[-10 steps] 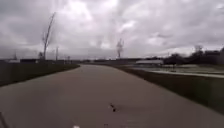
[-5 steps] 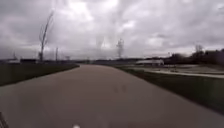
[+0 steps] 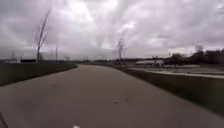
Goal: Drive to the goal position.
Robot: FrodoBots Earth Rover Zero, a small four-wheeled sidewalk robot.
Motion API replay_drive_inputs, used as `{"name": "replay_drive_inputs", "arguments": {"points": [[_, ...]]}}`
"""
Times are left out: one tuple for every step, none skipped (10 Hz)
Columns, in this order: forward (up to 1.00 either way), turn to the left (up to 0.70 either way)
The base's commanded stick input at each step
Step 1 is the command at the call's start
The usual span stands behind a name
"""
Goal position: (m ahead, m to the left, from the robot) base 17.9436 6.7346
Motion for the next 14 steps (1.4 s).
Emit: {"name": "replay_drive_inputs", "arguments": {"points": [[1.00, 0.21], [1.00, 0.38], [1.00, 0.06], [1.00, 0.00], [1.00, 0.00], [1.00, 0.00], [1.00, 0.00], [1.00, 0.00], [1.00, 0.00], [1.00, 0.01], [1.00, 0.18], [1.00, 0.35], [1.00, 0.04], [1.00, 0.00]]}}
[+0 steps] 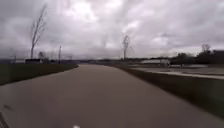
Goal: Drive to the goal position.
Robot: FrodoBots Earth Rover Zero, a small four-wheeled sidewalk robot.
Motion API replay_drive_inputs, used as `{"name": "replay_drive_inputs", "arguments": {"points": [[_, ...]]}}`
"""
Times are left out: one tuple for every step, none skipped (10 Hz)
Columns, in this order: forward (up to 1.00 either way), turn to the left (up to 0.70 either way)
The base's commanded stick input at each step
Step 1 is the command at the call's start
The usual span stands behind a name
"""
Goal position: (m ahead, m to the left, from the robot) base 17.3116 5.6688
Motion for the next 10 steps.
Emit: {"name": "replay_drive_inputs", "arguments": {"points": [[1.00, 0.00], [1.00, 0.00], [1.00, 0.00], [1.00, 0.00], [1.00, 0.00], [1.00, 0.00], [1.00, 0.00], [1.00, 0.00], [1.00, 0.02], [1.00, 0.27]]}}
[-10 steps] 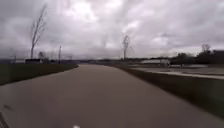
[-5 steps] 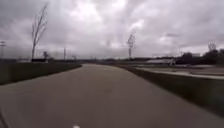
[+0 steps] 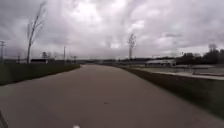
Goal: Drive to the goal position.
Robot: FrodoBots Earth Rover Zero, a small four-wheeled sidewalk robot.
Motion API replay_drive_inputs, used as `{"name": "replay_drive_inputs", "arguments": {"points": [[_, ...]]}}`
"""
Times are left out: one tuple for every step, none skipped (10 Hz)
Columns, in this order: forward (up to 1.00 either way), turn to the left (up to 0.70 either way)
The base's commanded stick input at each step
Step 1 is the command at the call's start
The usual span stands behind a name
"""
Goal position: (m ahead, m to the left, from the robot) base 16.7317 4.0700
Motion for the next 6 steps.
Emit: {"name": "replay_drive_inputs", "arguments": {"points": [[1.00, 0.40], [1.00, 0.30], [1.00, 0.10], [1.00, 0.00], [1.00, 0.06], [1.00, 0.35]]}}
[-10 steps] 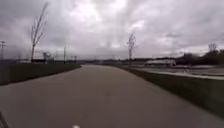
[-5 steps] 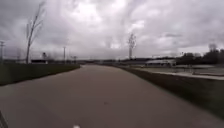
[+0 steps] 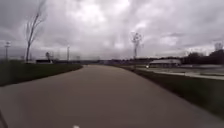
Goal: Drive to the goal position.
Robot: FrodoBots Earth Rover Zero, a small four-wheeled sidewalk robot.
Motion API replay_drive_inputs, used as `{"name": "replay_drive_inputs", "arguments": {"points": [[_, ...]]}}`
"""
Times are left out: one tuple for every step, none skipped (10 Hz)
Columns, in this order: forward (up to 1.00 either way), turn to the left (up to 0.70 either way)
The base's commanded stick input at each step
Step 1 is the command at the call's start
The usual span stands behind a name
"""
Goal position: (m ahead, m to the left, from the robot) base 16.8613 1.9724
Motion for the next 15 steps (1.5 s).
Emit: {"name": "replay_drive_inputs", "arguments": {"points": [[1.00, 0.32], [1.00, 0.11], [1.00, 0.00], [1.00, 0.00], [1.00, 0.00], [1.00, 0.00], [1.00, 0.00], [1.00, 0.00], [1.00, 0.00], [1.00, 0.00], [1.00, 0.00], [1.00, 0.00], [1.00, 0.00], [1.00, 0.00], [1.00, 0.00]]}}
